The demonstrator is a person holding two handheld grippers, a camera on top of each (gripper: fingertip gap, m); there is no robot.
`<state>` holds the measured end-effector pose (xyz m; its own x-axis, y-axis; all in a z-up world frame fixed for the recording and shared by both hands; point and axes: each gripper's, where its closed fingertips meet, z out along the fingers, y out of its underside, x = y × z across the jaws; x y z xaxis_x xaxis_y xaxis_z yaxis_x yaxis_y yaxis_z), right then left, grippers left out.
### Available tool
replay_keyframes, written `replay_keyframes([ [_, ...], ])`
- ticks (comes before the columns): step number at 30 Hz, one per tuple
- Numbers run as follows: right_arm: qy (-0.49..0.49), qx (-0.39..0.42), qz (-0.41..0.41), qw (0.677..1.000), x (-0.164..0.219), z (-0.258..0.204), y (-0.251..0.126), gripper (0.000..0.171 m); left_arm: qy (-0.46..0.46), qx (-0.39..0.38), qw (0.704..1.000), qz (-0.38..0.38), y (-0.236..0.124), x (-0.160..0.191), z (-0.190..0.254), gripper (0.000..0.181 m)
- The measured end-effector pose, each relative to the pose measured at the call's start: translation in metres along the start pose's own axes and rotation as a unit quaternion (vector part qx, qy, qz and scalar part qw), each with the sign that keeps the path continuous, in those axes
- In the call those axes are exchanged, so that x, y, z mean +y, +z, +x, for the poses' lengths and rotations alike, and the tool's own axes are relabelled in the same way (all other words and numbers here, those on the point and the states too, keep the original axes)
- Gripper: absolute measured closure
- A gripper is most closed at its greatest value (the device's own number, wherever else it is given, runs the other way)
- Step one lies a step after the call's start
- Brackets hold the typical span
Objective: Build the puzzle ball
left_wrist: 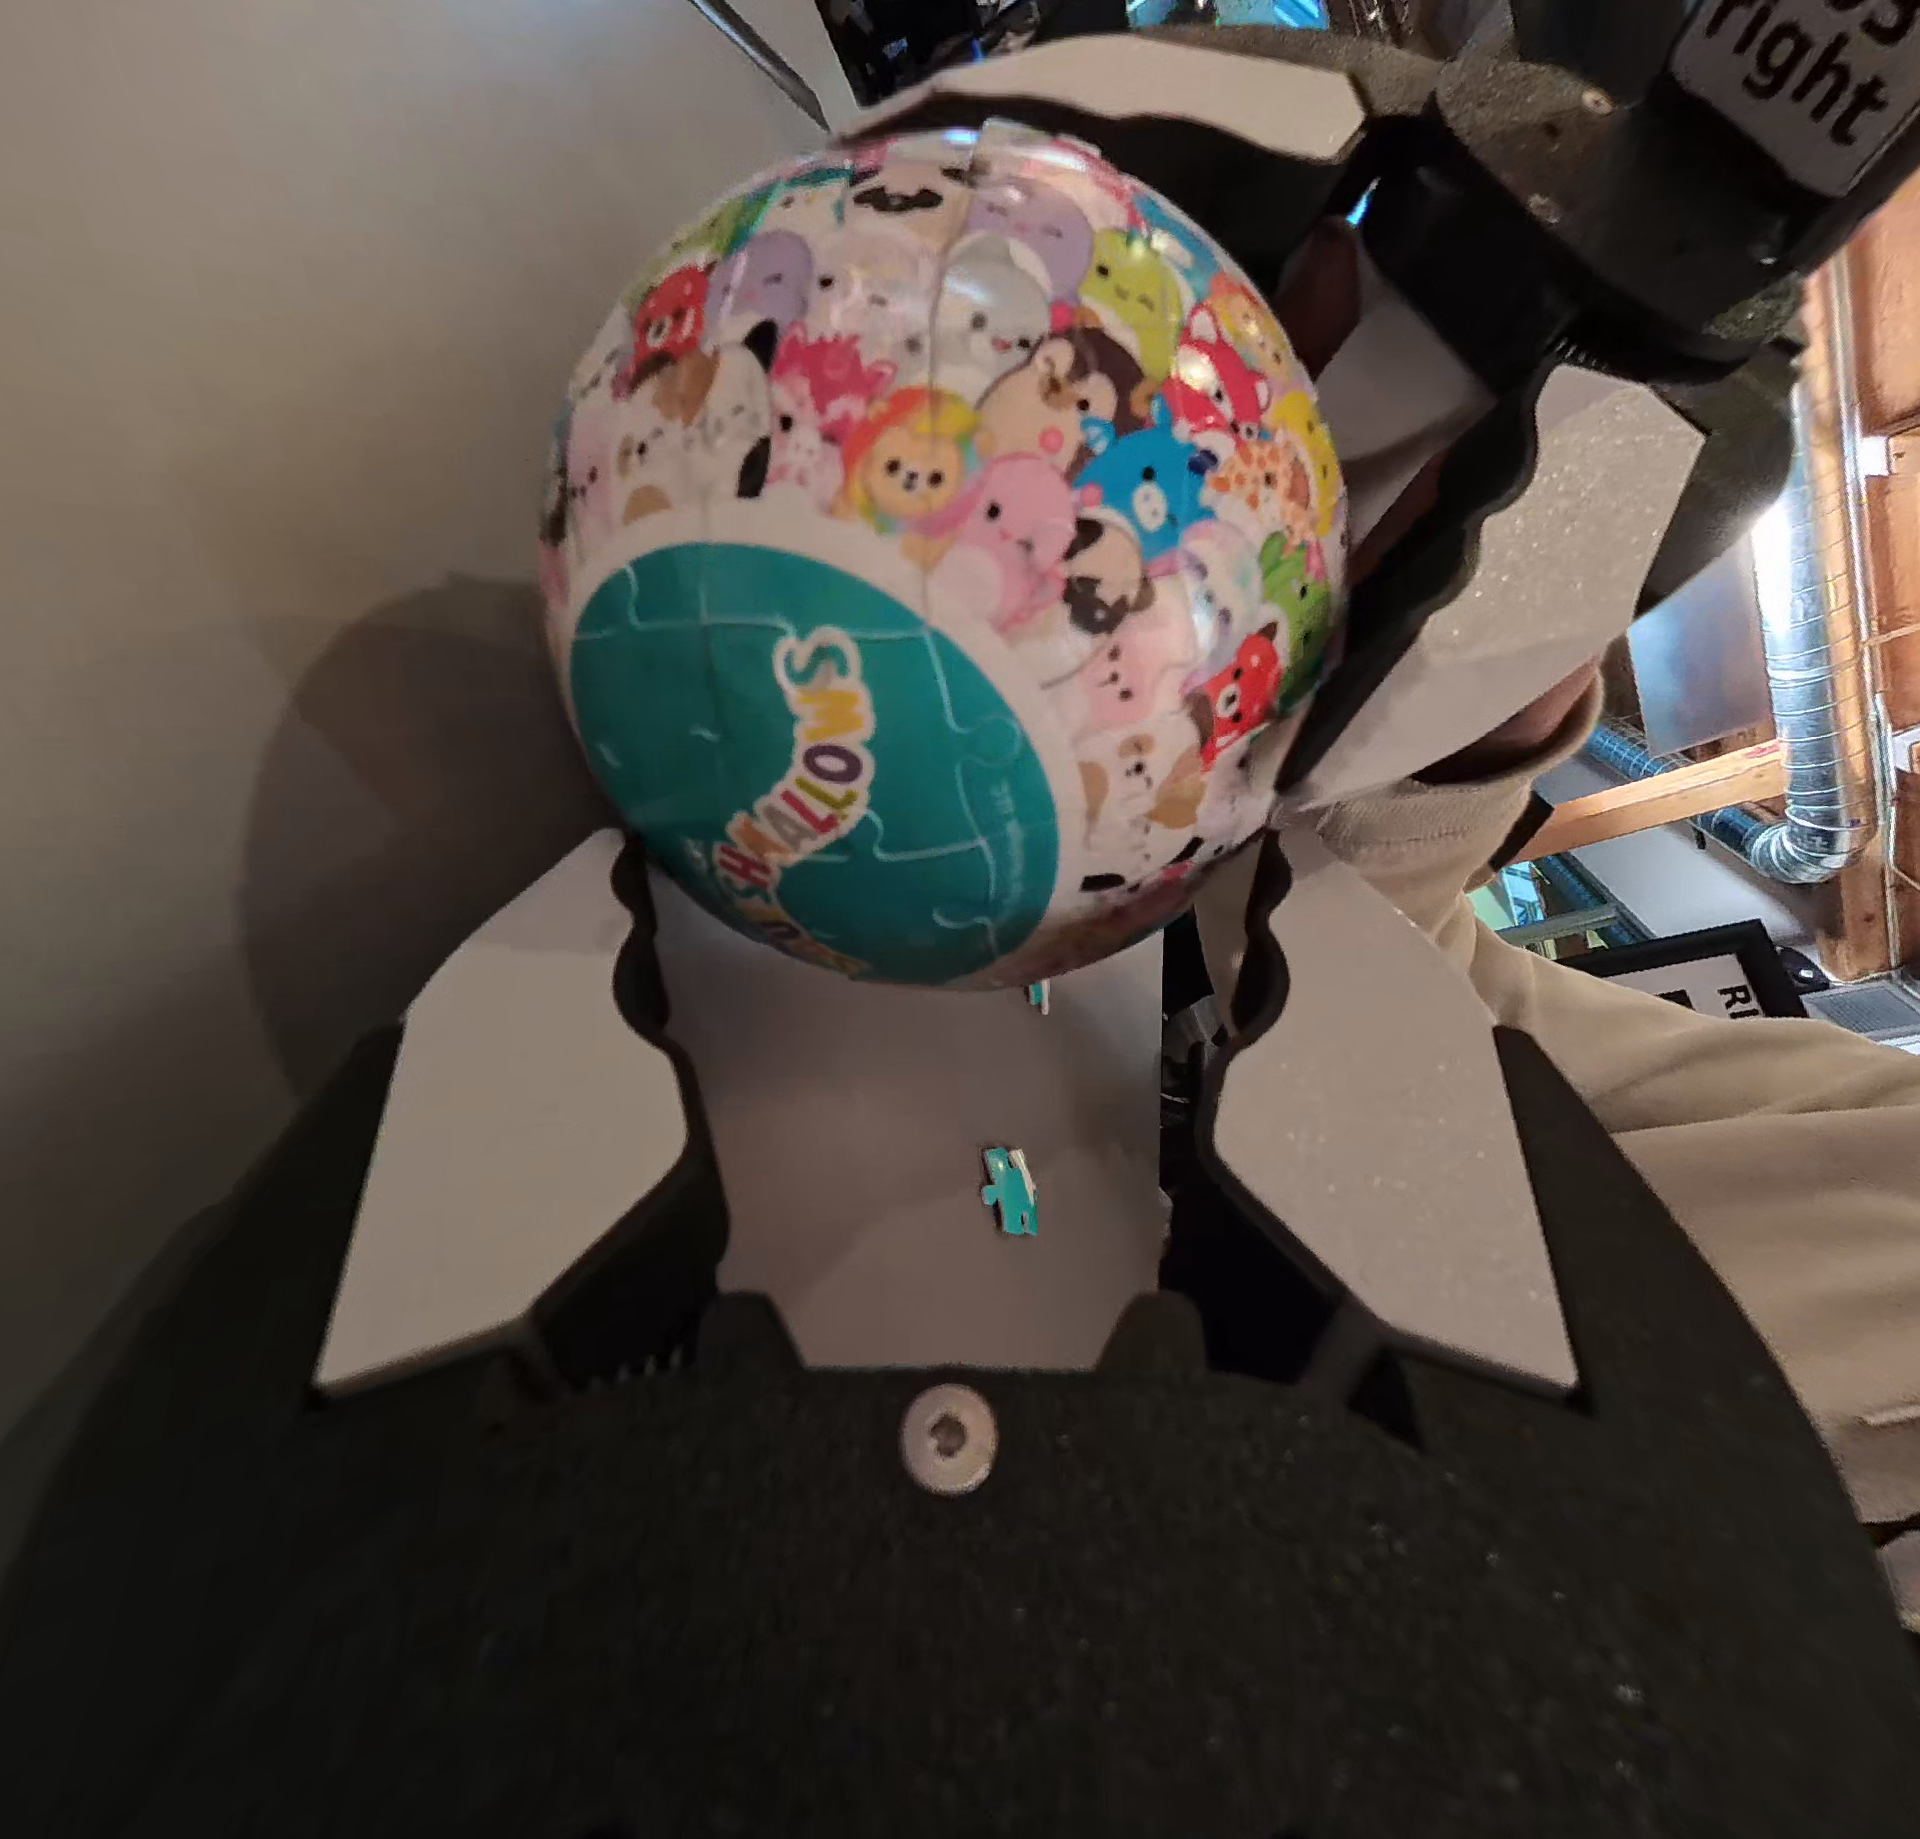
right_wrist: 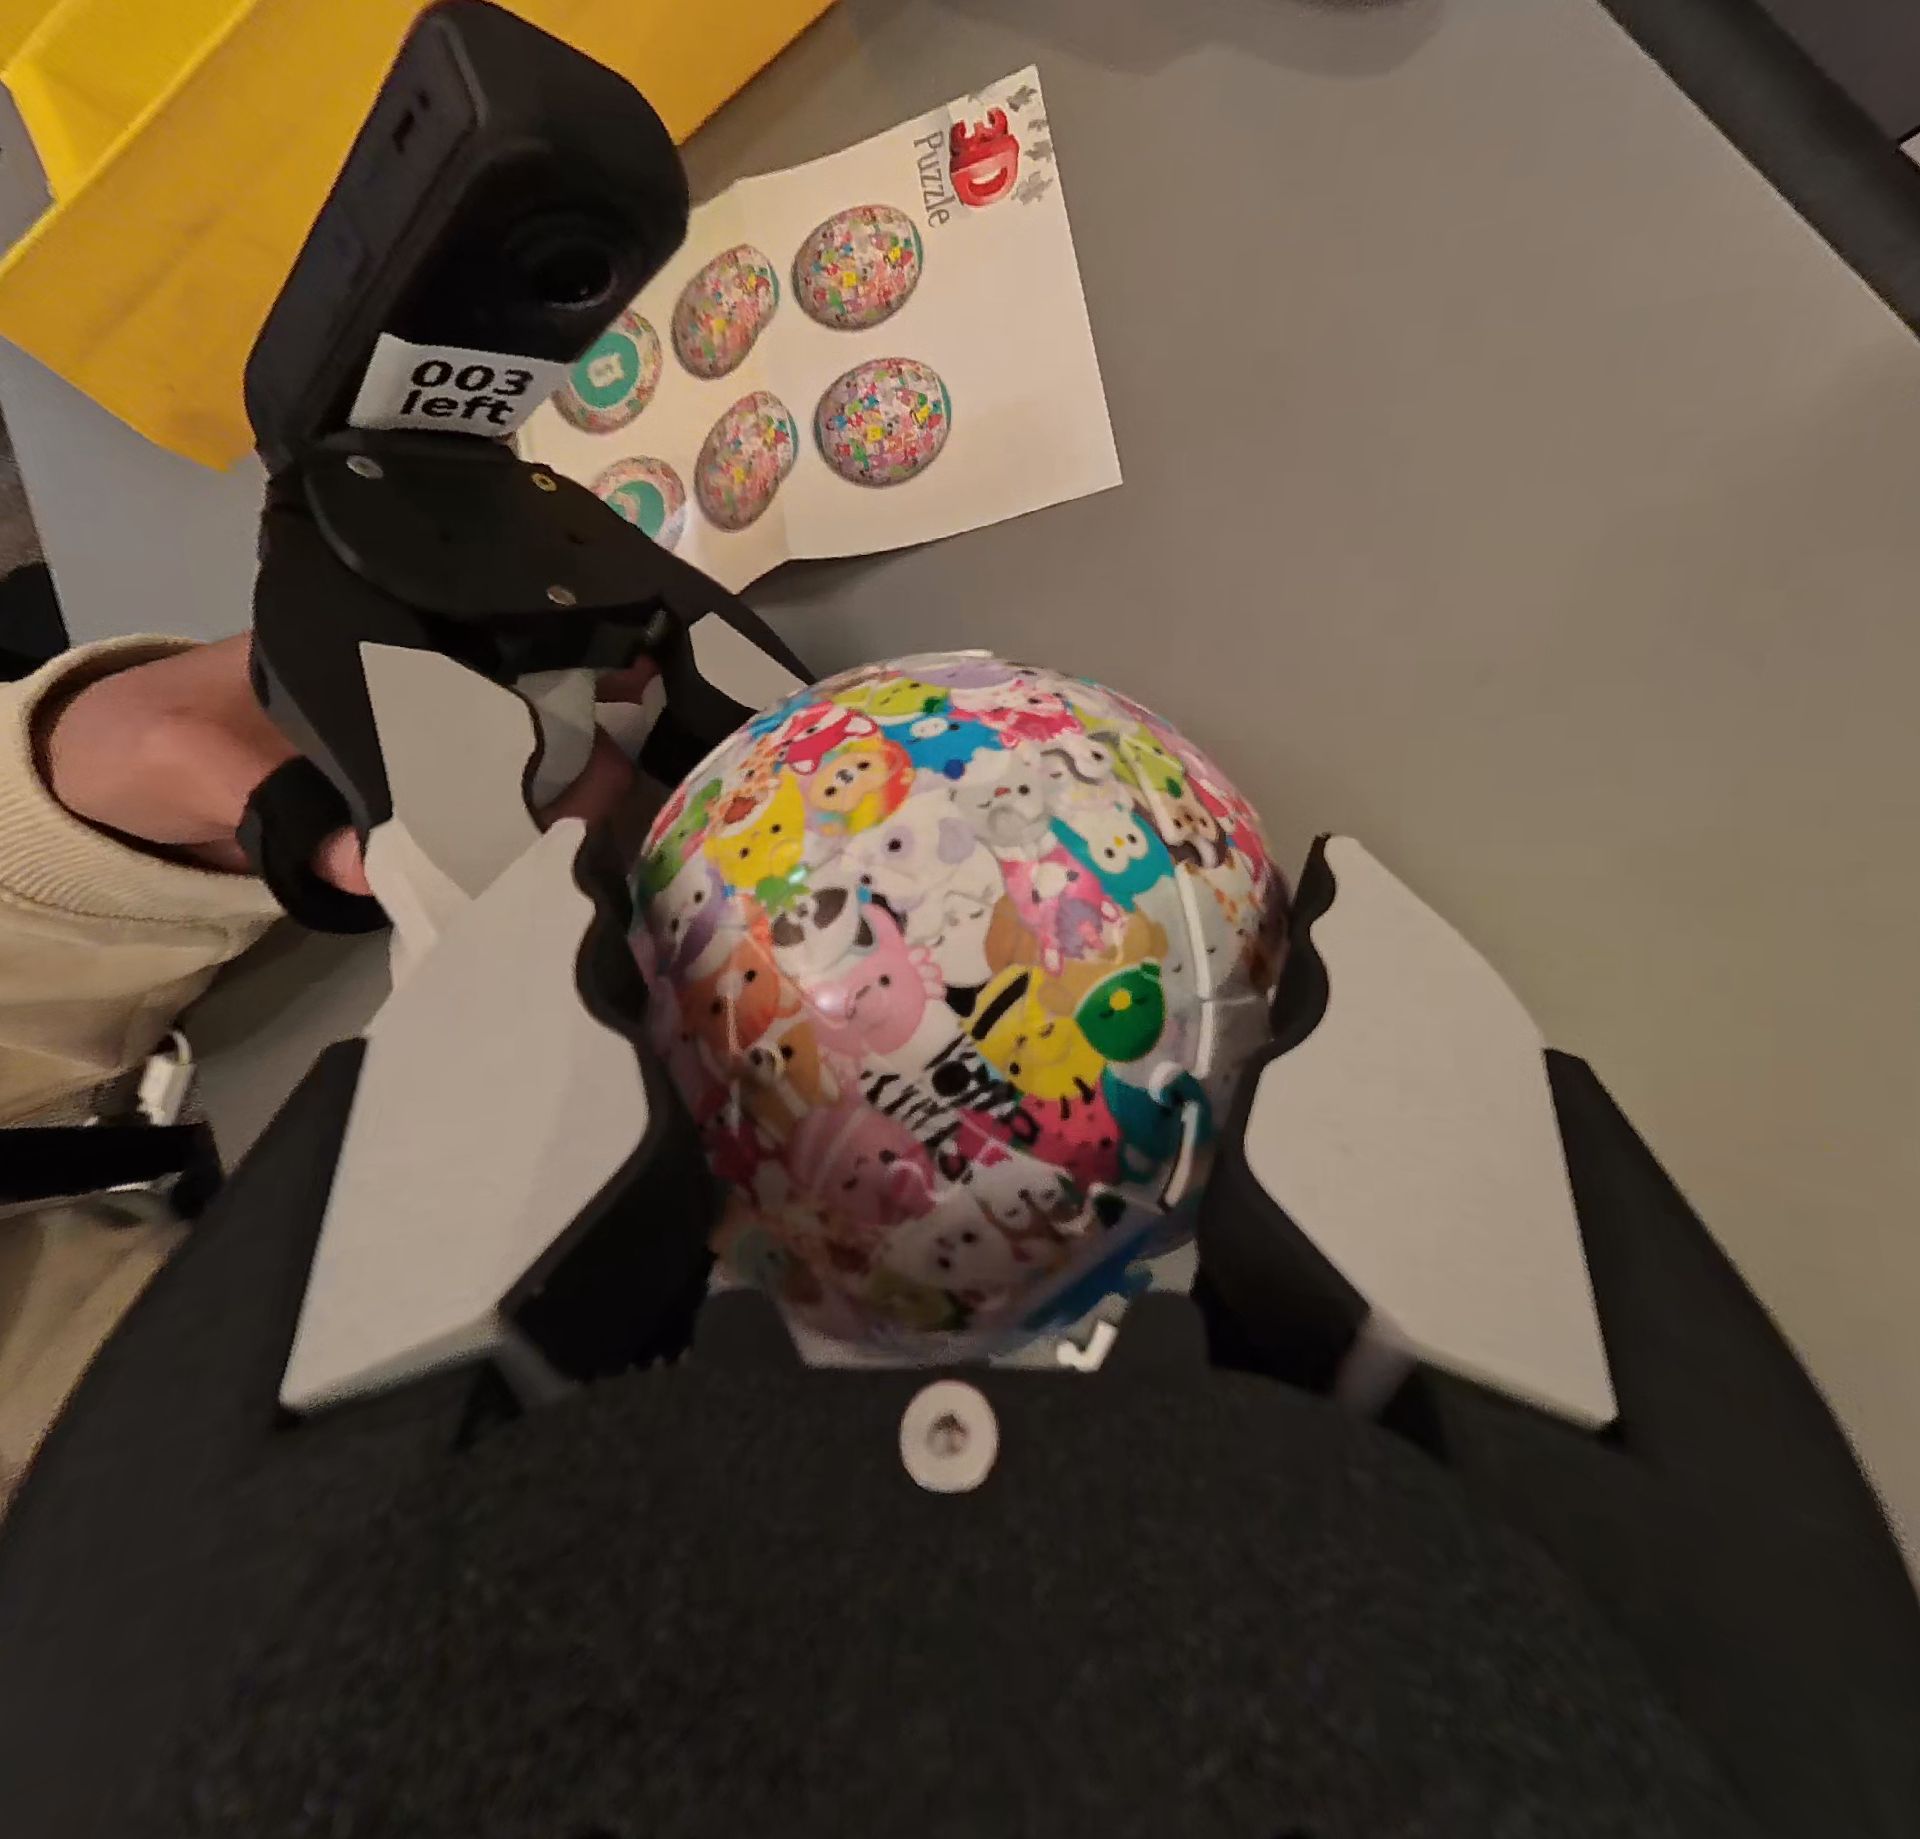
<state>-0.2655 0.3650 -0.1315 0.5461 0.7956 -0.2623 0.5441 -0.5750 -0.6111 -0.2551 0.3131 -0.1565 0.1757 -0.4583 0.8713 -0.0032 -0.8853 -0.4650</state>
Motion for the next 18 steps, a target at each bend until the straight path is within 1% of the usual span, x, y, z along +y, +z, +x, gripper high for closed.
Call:
replay_keyframes([
  [4, 0.002, -0.032, 0.031, 0.999, -0.004, 0.000, -0.009, 0.057, -0.005, 0.003, 1.000, 0.009, -0.004, -0.006, -0.002, 0.077],
  [6, -0.004, -0.044, 0.032, 0.999, -0.003, -0.001, -0.012, 0.055, -0.006, 0.003, 1.000, 0.010, -0.004, -0.006, -0.003, 0.077],
  [12, -0.041, -0.070, 0.065, 0.995, -0.002, -0.002, -0.024, 0.058, -0.010, 0.004, 1.000, 0.012, -0.003, -0.009, -0.005, 0.078],
  [18, -0.100, -0.091, 0.090, 0.987, 0.006, 0.003, -0.027, 0.060, -0.010, 0.006, 1.000, 0.014, -0.001, -0.013, -0.004, 0.078],
])
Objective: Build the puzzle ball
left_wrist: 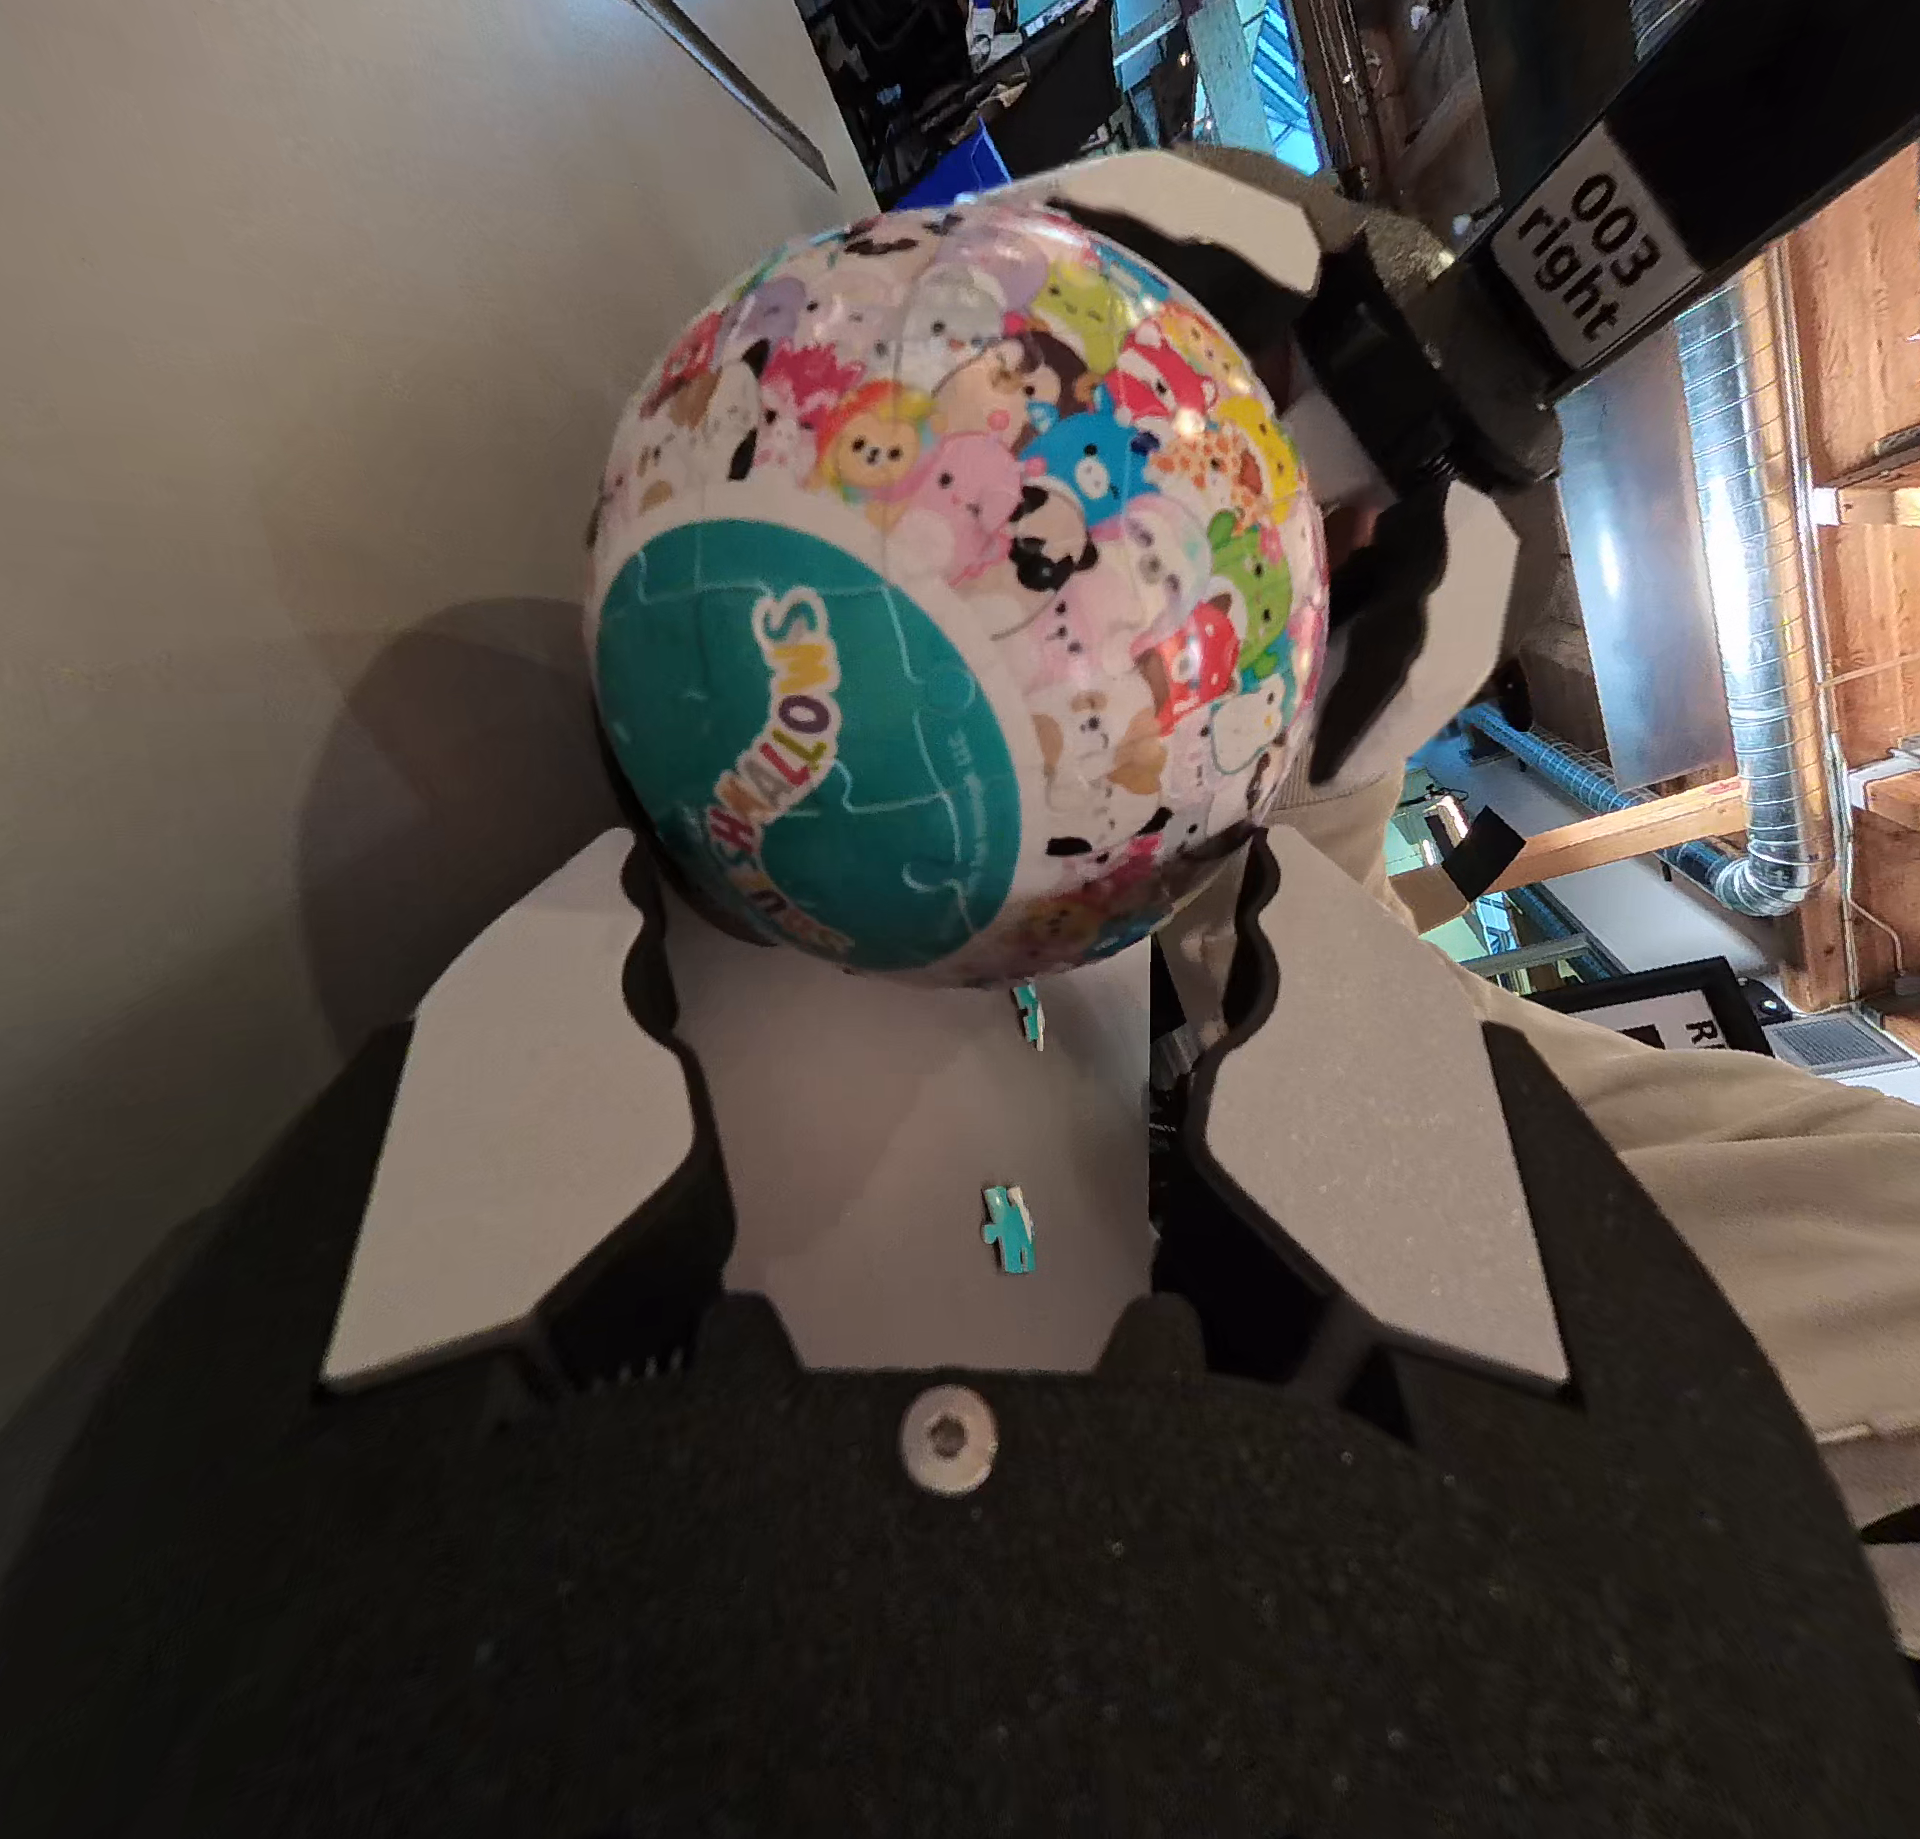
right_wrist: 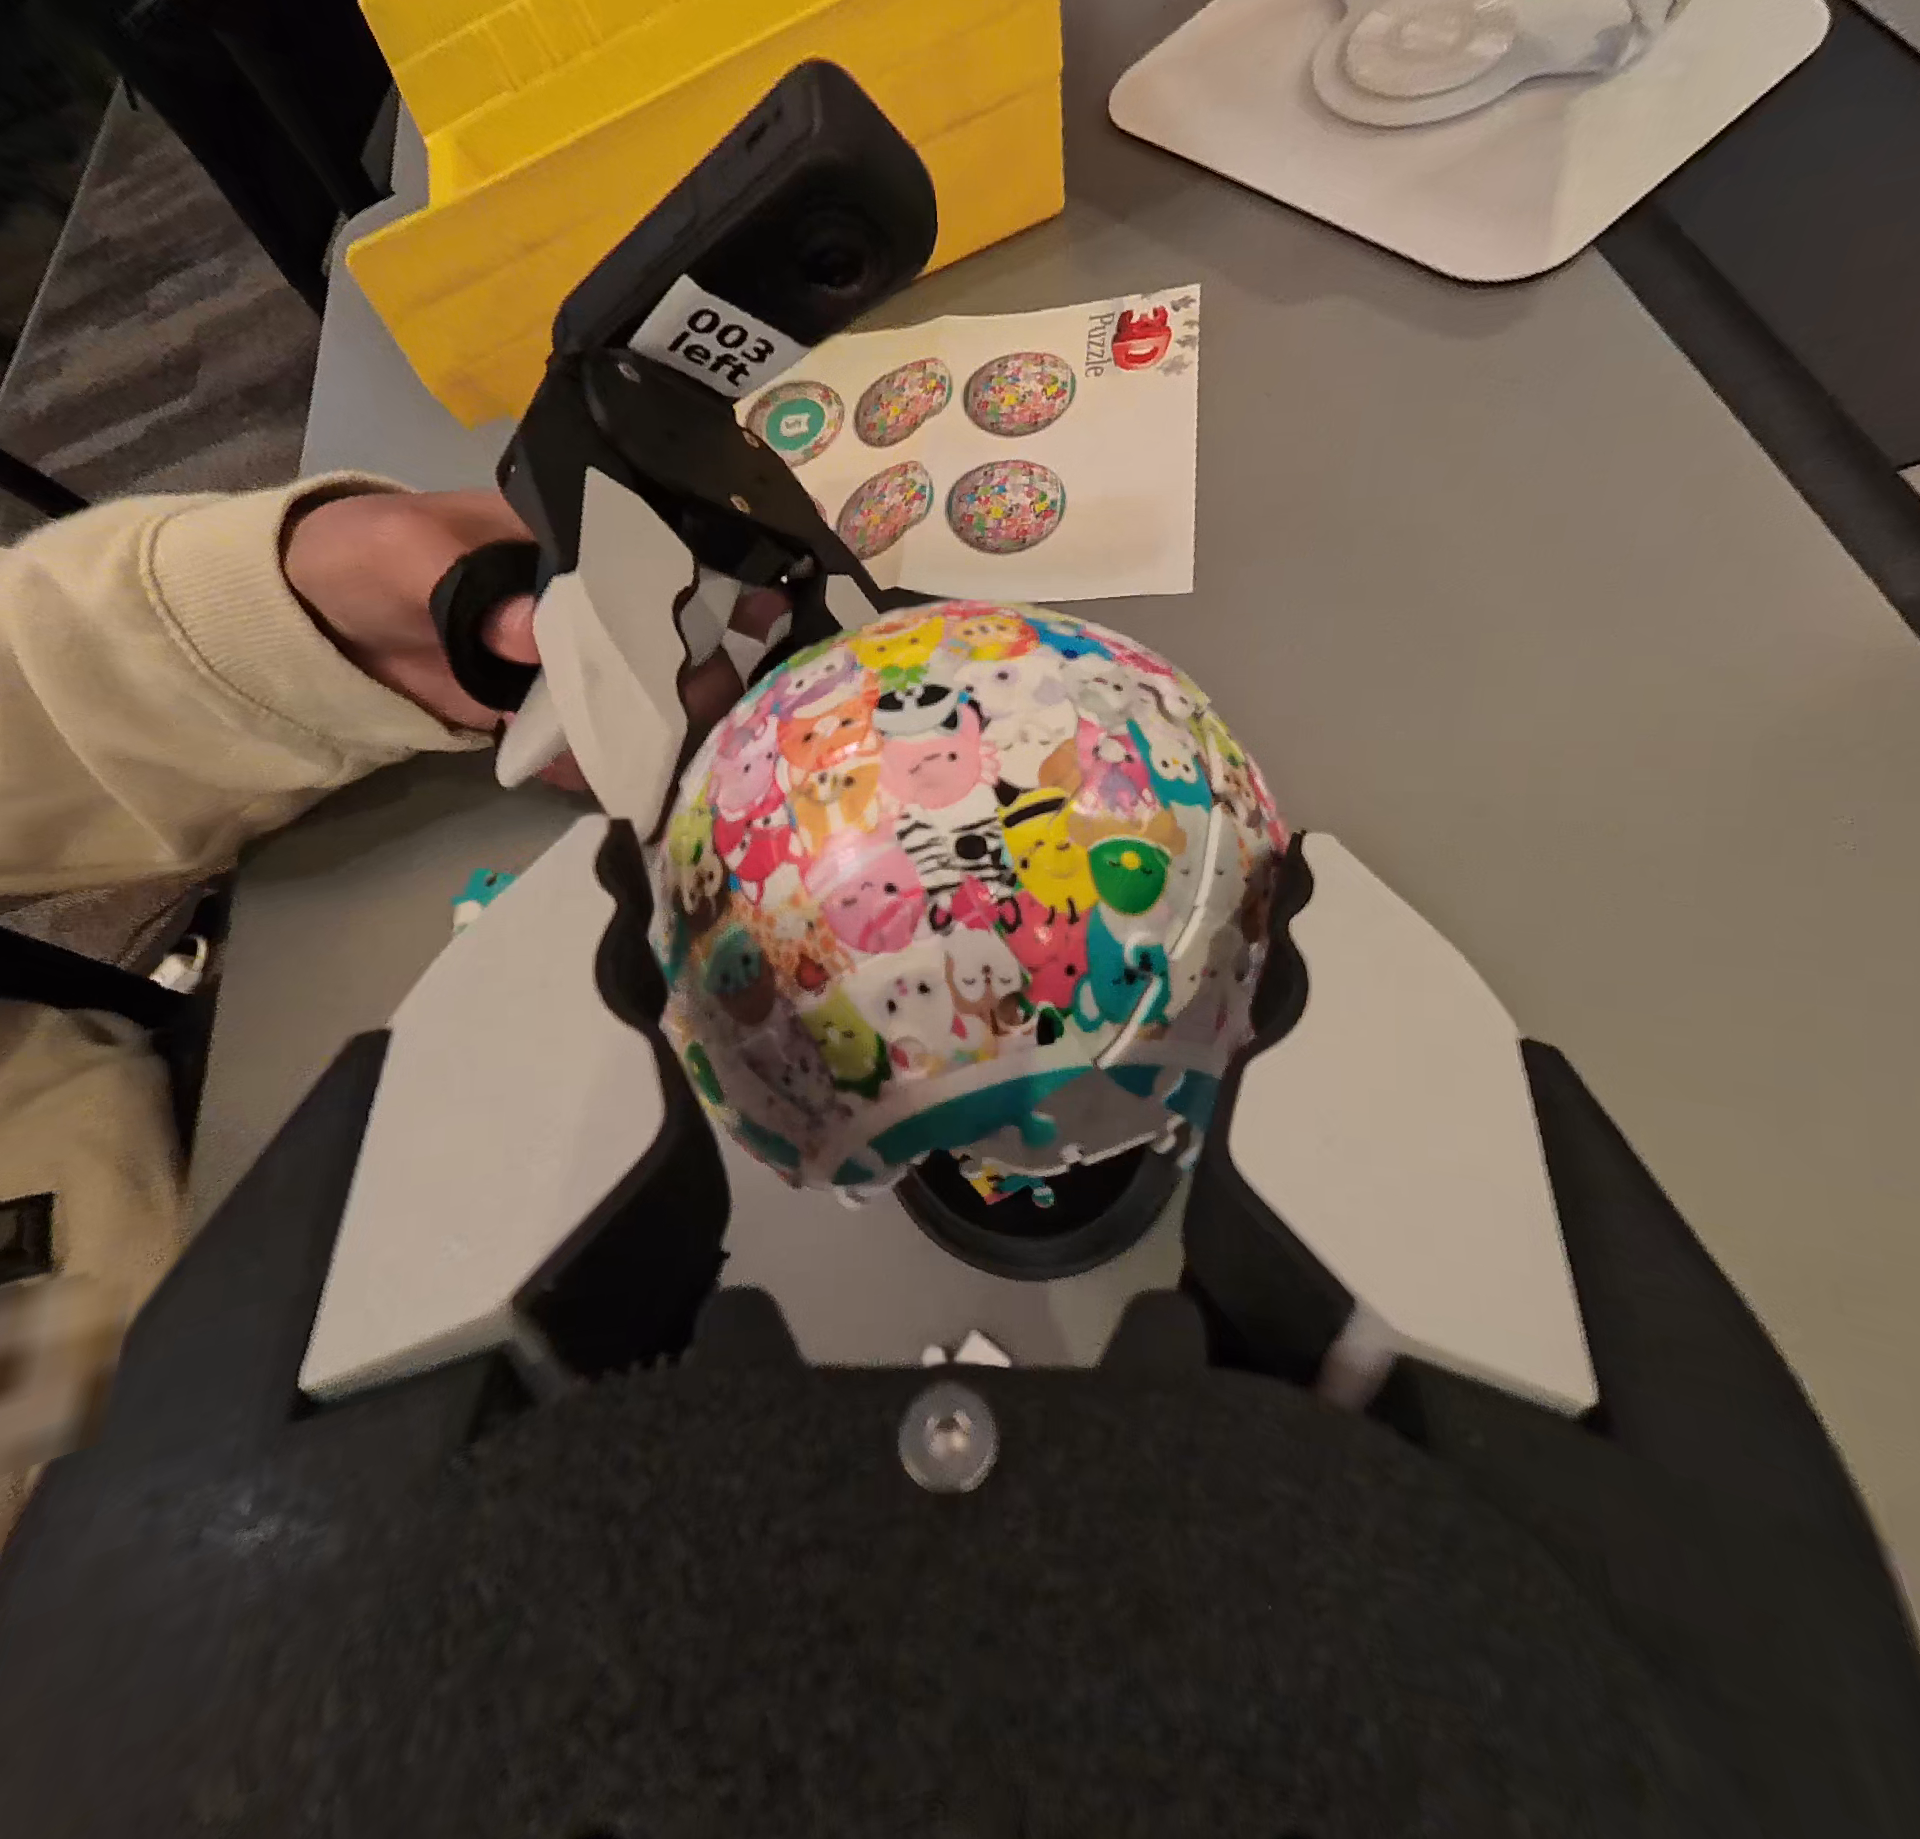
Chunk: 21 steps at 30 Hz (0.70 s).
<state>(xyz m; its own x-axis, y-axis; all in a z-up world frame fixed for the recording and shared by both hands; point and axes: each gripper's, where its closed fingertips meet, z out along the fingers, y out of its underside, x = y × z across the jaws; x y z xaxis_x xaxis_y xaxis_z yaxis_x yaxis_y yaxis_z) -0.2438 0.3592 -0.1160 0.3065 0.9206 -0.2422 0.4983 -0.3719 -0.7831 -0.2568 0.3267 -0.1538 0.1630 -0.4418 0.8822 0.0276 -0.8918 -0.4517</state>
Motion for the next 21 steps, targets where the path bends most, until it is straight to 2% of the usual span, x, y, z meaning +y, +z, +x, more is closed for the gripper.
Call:
replay_keyframes([
  [6, 0.029, -0.010, 0.028, 0.999, 0.006, 0.009, -0.007, 0.063, -0.011, 0.013, 1.000, 0.009, 0.000, -0.005, -0.001, 0.084],
  [9, 0.021, 0.003, 0.023, 1.000, 0.002, 0.007, -0.005, 0.065, -0.014, 0.022, 1.000, 0.002, 0.004, -0.002, 0.000, 0.077],
  [15, -0.045, 0.058, -0.054, 0.996, -0.003, 0.005, 0.010, 0.064, -0.025, 0.046, 0.998, -0.022, 0.017, 0.009, 0.001, 0.076],
  [21, -0.053, 0.064, -0.090, 0.992, -0.009, 0.001, 0.022, 0.064, -0.019, 0.035, 0.999, -0.008, 0.000, 0.005, -0.001, 0.085],
])
